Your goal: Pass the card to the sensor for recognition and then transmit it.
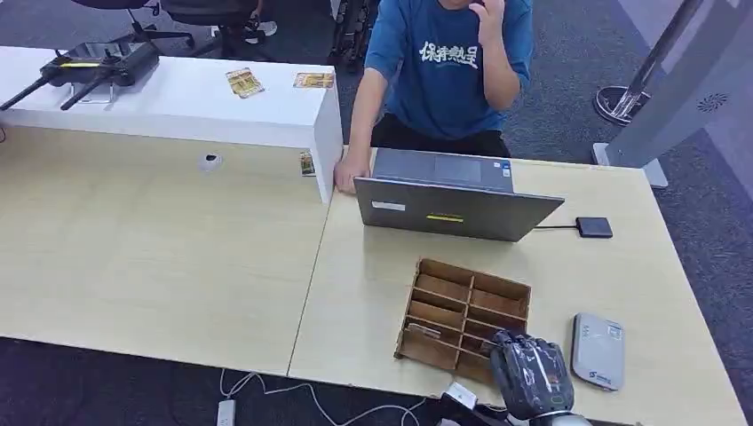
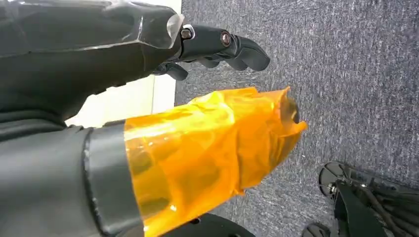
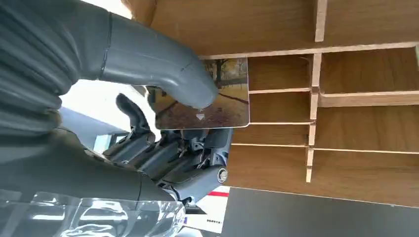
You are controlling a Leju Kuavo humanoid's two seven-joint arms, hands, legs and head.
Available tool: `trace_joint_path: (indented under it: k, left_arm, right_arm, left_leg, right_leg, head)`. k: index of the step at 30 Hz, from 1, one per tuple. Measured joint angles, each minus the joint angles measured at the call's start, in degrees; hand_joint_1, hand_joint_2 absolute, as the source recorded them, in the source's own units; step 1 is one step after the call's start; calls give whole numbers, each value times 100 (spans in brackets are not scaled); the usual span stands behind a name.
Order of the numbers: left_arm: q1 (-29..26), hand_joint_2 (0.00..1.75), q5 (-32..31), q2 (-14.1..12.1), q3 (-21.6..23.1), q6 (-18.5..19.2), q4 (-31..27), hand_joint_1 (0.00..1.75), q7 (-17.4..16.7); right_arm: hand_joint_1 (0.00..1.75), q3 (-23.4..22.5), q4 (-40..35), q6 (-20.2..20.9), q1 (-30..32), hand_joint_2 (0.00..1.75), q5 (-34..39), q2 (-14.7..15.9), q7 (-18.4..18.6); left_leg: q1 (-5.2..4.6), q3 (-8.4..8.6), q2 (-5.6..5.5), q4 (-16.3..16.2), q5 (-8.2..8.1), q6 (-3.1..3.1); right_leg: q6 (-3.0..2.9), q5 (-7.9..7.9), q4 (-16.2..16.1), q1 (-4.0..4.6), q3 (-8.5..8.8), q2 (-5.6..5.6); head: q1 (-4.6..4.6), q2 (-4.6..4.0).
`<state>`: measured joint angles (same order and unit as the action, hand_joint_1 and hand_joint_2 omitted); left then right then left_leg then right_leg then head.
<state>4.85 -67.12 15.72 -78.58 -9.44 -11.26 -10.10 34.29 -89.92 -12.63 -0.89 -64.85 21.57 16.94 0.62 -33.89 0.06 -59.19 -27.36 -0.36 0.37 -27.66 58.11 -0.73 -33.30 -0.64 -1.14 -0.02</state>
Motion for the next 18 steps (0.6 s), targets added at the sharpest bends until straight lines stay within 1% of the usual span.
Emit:
trace_joint_path:
  k: [12, 14, 18]
  left_arm:
    - [0, 0, -7, 7, 0, -7, 0, 0, 0]
    - [0, 0, -7, 7, 0, -7, 0, 0, 0]
    - [1, 0, 11, 9, 0, 0, 0, 0, 15]
  right_arm:
    - [175, 0, 0, -19, 1, 175, -2, 2, -13]
    - [175, 0, -4, -200, 19, 175, -33, 2, -74]
    - [175, -15, -83, -827, 97, 175, -208, -85, -244]
  left_leg:
    - [0, 1, 0, 0, 0, 0]
    - [0, 0, 0, 0, 0, 0]
    - [0, 0, 0, 0, 0, 0]
  right_leg:
    - [0, 0, 0, 0, 0, 0]
    - [0, 0, 0, 0, 0, 0]
    - [0, 0, 0, 0, 0, 0]
  head:
    - [0, 0]
    - [0, 0]
    - [0, 0]
